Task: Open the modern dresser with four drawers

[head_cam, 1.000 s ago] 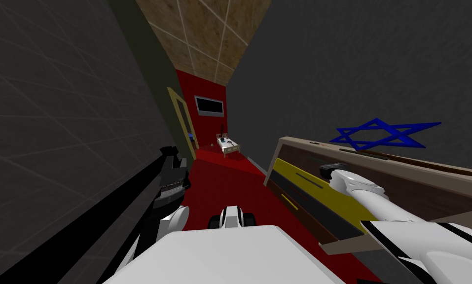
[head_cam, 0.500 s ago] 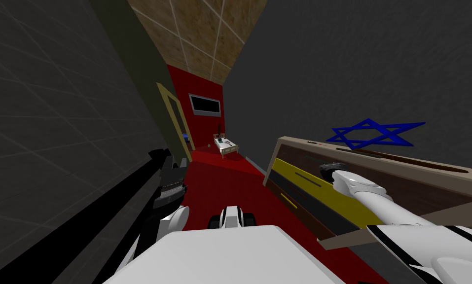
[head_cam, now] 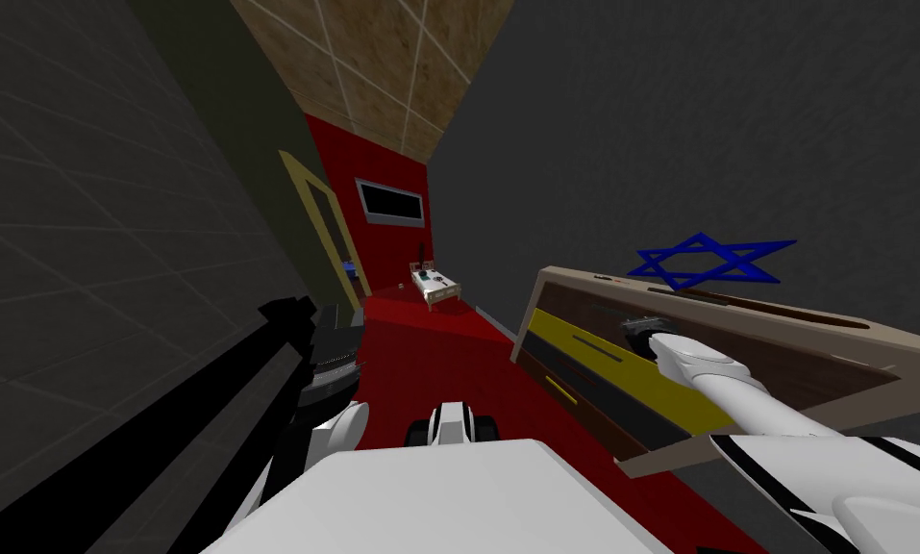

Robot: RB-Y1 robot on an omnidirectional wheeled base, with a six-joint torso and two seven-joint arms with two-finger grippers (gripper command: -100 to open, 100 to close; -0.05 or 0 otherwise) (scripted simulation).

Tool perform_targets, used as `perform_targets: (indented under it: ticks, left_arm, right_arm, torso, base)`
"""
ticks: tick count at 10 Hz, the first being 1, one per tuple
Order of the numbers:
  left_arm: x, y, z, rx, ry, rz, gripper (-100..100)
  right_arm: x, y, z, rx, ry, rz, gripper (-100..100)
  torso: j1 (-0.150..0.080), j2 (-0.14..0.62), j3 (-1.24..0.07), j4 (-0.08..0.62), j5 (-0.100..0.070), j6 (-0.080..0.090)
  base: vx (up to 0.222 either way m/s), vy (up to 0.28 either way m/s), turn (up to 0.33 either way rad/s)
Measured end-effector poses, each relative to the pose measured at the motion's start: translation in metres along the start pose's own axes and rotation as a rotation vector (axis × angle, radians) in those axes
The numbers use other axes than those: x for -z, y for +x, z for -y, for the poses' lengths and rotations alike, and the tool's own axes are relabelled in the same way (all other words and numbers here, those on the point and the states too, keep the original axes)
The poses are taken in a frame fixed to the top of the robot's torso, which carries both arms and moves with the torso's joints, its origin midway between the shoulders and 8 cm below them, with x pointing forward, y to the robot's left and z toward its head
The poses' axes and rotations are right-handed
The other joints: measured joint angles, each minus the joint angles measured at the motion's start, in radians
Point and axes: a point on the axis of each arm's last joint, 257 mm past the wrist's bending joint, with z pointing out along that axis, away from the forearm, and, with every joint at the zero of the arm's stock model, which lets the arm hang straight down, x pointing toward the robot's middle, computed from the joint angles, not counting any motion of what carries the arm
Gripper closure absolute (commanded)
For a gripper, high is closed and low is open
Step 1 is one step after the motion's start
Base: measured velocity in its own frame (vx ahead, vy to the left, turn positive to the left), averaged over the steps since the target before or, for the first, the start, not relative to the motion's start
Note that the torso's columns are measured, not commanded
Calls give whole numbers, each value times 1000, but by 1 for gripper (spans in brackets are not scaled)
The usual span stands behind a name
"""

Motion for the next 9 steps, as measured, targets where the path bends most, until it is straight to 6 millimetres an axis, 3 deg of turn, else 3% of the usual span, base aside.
perform_targets:
  ticks: [3, 9]
  left_arm:
    - [0, 0, 0, 0, 0, 0, 0]
    - [0, 0, 0, 0, 0, 0, 0]
  right_arm:
    - [2, -1, -4, -1, -28, 17, 100]
    - [2, -2, 2, 3, -33, 25, 100]
  torso:
    - [-1, 0, 0, 0, -1, -1]
    - [2, 1, 0, 0, 1, 1]
  base:
    - [54, 41, -85]
    - [-60, 129, -23]
